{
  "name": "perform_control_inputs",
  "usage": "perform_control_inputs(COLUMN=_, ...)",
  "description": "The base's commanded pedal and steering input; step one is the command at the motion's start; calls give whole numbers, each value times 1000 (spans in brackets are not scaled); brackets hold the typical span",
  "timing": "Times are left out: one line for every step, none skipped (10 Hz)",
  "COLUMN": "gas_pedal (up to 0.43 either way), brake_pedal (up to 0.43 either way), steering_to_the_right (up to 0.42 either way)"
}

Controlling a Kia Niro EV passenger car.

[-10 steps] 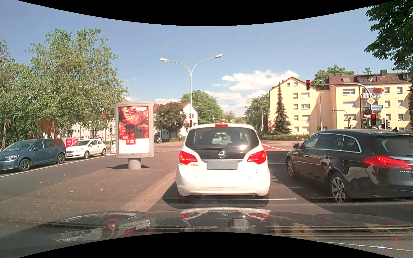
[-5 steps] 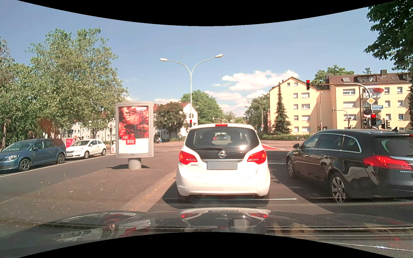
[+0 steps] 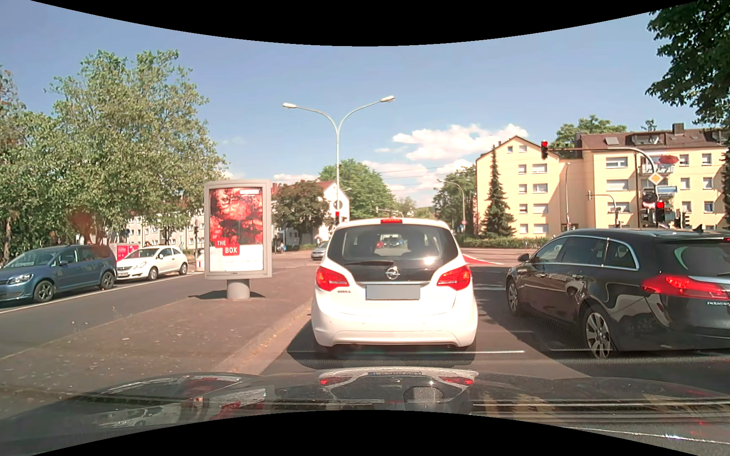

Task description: Follow the waypoints while adhering to traffic rules and regulations

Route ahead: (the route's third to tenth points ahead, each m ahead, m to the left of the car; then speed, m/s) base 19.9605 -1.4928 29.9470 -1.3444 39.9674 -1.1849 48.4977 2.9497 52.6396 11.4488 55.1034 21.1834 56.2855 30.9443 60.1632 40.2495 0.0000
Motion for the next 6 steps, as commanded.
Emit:
perform_control_inputs(gas_pedal=0, brake_pedal=250, steering_to_the_right=11)
perform_control_inputs(gas_pedal=0, brake_pedal=250, steering_to_the_right=11)
perform_control_inputs(gas_pedal=0, brake_pedal=256, steering_to_the_right=11)
perform_control_inputs(gas_pedal=0, brake_pedal=250, steering_to_the_right=11)
perform_control_inputs(gas_pedal=0, brake_pedal=250, steering_to_the_right=11)
perform_control_inputs(gas_pedal=0, brake_pedal=250, steering_to_the_right=11)
